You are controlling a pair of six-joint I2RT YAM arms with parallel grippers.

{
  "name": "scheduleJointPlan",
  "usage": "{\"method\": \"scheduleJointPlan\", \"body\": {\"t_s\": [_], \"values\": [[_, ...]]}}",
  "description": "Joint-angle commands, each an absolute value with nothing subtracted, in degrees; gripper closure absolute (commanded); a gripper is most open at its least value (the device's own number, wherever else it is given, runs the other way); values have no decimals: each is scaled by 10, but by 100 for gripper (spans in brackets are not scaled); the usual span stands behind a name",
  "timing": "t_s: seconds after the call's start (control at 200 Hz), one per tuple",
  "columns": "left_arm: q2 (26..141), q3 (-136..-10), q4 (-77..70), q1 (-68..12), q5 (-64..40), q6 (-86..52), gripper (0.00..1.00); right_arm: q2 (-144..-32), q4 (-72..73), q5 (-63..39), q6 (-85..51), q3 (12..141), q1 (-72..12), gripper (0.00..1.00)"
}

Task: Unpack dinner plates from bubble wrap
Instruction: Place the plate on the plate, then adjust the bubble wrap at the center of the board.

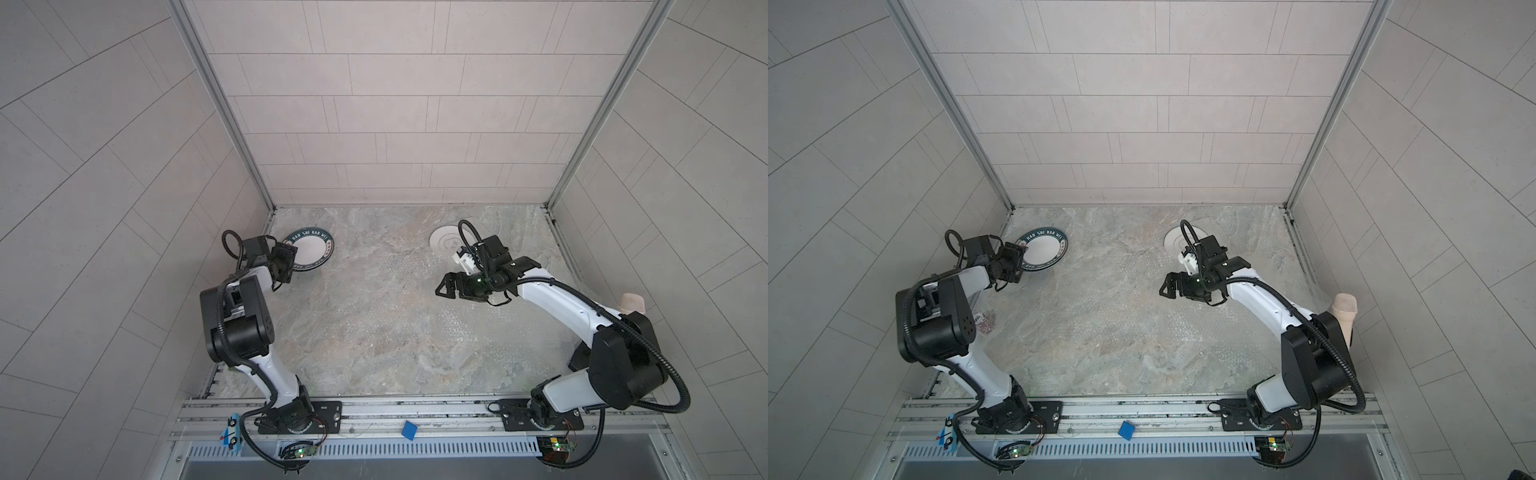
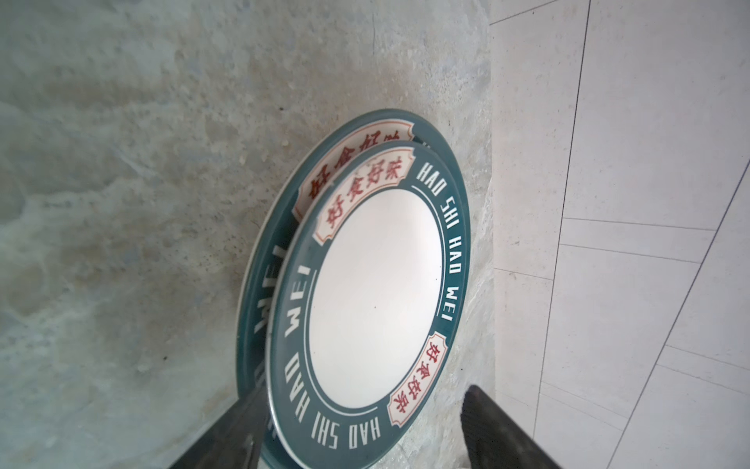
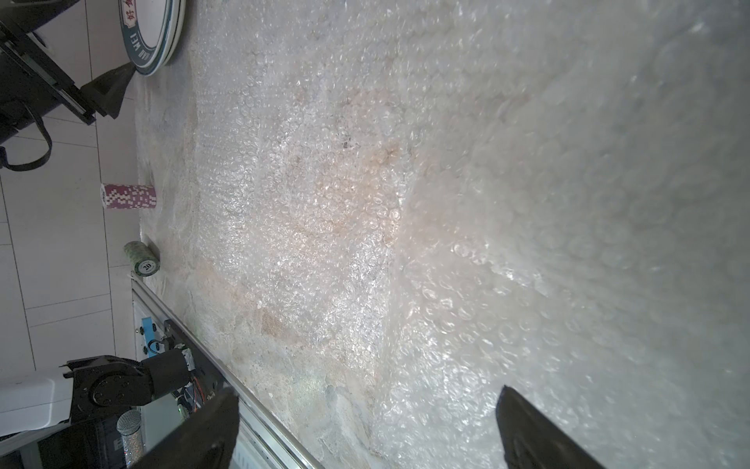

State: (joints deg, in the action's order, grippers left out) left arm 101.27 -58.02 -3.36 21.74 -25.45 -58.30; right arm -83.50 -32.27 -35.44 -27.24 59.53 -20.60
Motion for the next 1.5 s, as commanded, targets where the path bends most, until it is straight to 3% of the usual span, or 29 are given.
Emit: {"method": "scheduleJointPlan", "body": {"t_s": [0.0,0.25,0.46,0.675,1.046,1.206,1.416,1.496], "values": [[987,-609,67,220,-235,-547,16,-831,-323,-348,-274,597,-205,0],[852,-561,166,191,-226,-495,13,-835,-343,-338,-258,624,-197,0],[727,-485,265,31,-170,-458,0,-856,-338,-362,-260,658,-189,1],[767,-409,216,-21,-167,-463,0,-854,-346,-361,-258,675,-184,0],[890,-454,169,-25,-164,-427,6,-819,-348,-356,-264,633,-181,0],[914,-451,169,-32,-157,-425,15,-825,-350,-357,-262,633,-180,0],[914,-448,183,-36,-140,-419,45,-828,-350,-359,-260,640,-180,0],[907,-480,225,-46,-111,-381,51,-828,-352,-359,-259,642,-180,0]]}}
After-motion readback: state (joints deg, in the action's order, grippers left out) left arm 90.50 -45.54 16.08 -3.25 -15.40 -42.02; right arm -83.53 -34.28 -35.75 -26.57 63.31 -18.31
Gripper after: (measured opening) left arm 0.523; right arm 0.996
